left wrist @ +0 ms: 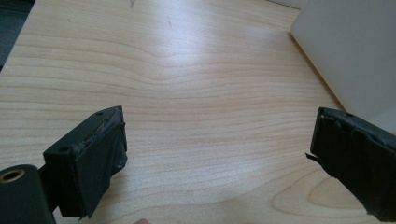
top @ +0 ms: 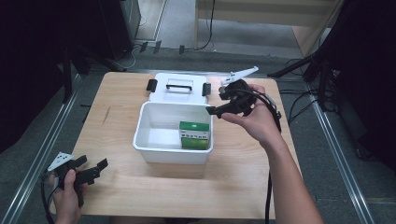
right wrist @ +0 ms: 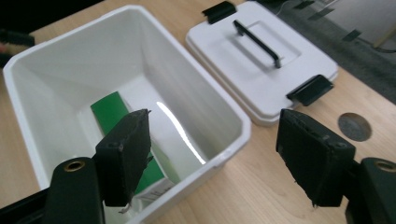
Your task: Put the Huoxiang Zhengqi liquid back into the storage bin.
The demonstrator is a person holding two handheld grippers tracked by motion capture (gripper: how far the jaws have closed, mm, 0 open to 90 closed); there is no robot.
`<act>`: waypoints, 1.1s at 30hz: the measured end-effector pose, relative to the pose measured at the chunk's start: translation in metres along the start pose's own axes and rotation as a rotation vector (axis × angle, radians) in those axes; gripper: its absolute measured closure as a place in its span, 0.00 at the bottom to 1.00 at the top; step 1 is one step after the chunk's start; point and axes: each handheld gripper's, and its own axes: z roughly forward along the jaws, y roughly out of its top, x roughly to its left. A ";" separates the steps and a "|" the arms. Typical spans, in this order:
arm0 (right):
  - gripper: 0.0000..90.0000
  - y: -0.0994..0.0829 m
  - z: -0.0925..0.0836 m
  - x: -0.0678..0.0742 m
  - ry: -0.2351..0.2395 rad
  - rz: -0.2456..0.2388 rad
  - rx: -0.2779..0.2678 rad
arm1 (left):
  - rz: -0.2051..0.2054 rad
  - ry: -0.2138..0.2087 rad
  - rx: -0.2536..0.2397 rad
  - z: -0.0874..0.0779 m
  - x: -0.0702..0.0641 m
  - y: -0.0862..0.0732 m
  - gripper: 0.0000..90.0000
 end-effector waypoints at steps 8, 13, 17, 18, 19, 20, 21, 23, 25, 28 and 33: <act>0.26 -0.029 -0.017 -0.014 -0.064 0.097 -0.104 | 0.006 0.001 0.003 0.000 -0.001 0.000 0.05; 0.27 -0.050 -0.025 -0.022 -0.113 0.156 -0.145 | 0.007 -0.002 0.005 0.000 0.000 0.000 0.05; 0.28 -0.068 -0.030 -0.028 -0.127 0.209 -0.168 | 0.003 -0.002 0.004 0.000 0.000 0.000 0.05; 0.28 -0.071 -0.031 -0.029 -0.124 0.233 -0.167 | 0.007 -0.003 0.004 0.000 0.000 0.000 0.05; 0.26 -0.075 -0.032 -0.031 -0.117 0.272 -0.167 | 0.009 -0.003 0.002 0.000 0.000 0.000 0.05; 0.24 -0.079 -0.034 -0.033 -0.116 0.295 -0.177 | 0.009 -0.002 0.004 0.000 0.000 0.000 0.05; 0.24 -0.084 -0.035 -0.035 -0.121 0.307 -0.190 | 0.009 -0.002 0.004 0.000 0.000 0.000 0.05; 0.23 -0.093 -0.039 -0.037 -0.137 0.321 -0.211 | 0.005 -0.002 0.001 0.000 0.000 0.000 0.05; 0.23 -0.101 -0.043 -0.038 -0.146 0.347 -0.222 | 0.008 0.001 0.003 -0.001 -0.001 0.000 0.05; 0.20 -0.114 -0.048 -0.036 -0.170 0.358 -0.228 | 0.012 0.004 0.001 0.000 -0.001 0.000 0.05; 0.12 -0.138 -0.051 -0.029 -0.201 0.327 -0.226 | 0.014 0.008 0.007 0.000 -0.002 0.000 0.05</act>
